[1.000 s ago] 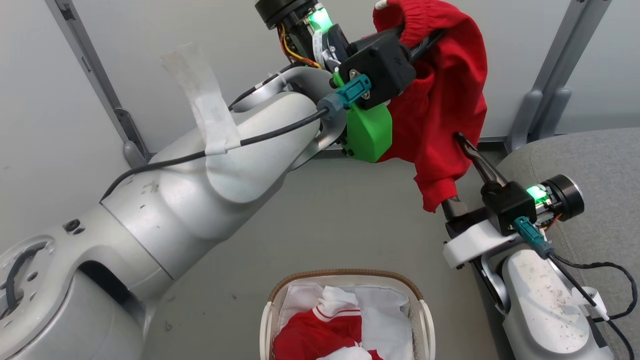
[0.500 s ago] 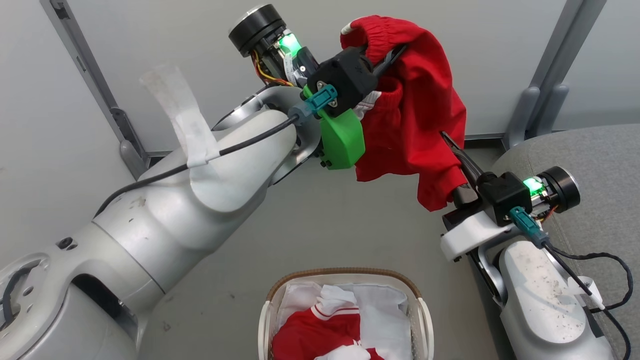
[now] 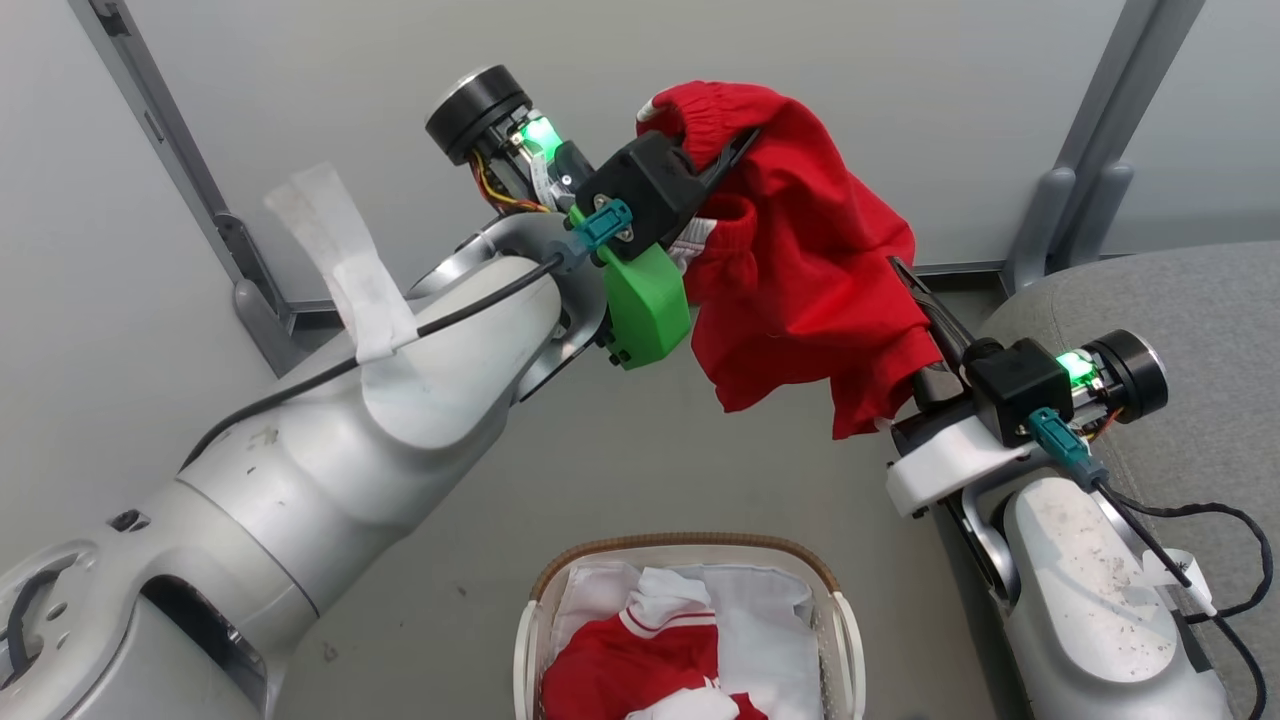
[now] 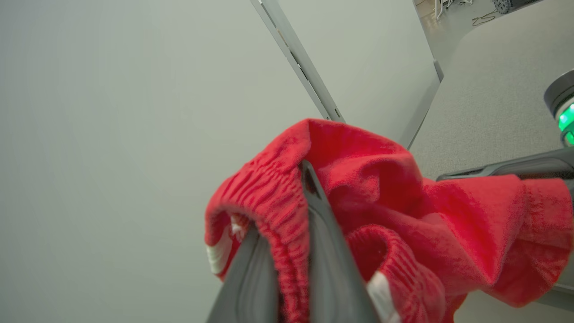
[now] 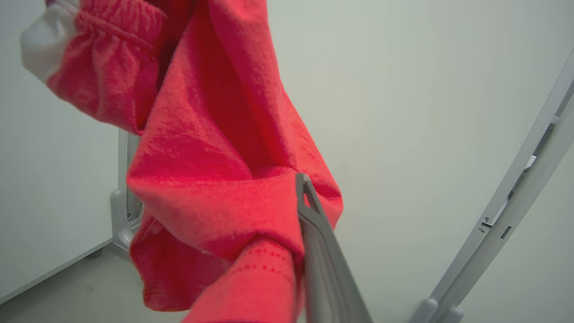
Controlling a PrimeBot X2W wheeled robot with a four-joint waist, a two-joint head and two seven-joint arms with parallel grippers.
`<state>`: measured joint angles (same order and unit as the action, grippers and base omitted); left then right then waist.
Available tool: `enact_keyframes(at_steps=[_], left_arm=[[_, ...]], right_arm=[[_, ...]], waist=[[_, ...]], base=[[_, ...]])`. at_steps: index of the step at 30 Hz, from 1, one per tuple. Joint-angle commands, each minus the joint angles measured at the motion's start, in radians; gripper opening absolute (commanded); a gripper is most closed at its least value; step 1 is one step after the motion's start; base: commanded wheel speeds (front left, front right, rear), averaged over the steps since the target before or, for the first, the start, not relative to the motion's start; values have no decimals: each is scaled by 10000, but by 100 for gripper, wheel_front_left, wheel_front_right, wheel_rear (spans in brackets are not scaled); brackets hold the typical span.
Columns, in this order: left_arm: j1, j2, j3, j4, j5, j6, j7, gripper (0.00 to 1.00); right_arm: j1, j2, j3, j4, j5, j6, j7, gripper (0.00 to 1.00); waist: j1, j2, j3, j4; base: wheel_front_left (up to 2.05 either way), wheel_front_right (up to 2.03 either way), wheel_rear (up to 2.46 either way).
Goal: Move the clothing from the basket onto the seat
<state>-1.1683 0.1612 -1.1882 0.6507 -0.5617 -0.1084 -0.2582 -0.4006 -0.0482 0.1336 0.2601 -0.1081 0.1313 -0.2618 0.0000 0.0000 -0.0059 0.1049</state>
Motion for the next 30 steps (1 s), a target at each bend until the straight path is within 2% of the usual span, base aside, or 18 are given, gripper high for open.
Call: enact_keyframes(at_steps=[1,7,8,9,10,20,30], left_arm=[[262,51,25,41,-85,26,-85,0],[1119,111,112,69,-205,115,-81,0],[1351,130,193,37,-267,164,-83,22],[1546,141,269,-17,-264,203,-83,49],[1809,135,416,-136,-285,256,-83,100],[4483,363,1985,-1156,333,607,-63,100],[6583,367,3677,-1394,966,384,-64,100]], right_arm=[[-82,-40,-44,8,48,-10,-49,0],[-163,-40,-195,-47,-40,-10,-49,0],[-156,-40,-243,-61,-64,-10,-49,0],[-158,-42,-287,-69,-80,-10,-49,0],[-159,-40,-348,-79,-105,-10,-49,0],[136,-42,-849,-201,-511,-10,-49,0],[486,-39,-1637,-542,-876,-10,-49,0]], waist=[[0,0,0,-13],[0,0,27,-73],[0,0,34,-81],[0,0,42,-87],[0,0,54,-89],[0,0,111,-105],[0,0,74,-125]], base=[[0,0,0],[0,0,0],[0,0,0],[0,0,0],[0,0,0],[0,0,0],[0,0,0]])
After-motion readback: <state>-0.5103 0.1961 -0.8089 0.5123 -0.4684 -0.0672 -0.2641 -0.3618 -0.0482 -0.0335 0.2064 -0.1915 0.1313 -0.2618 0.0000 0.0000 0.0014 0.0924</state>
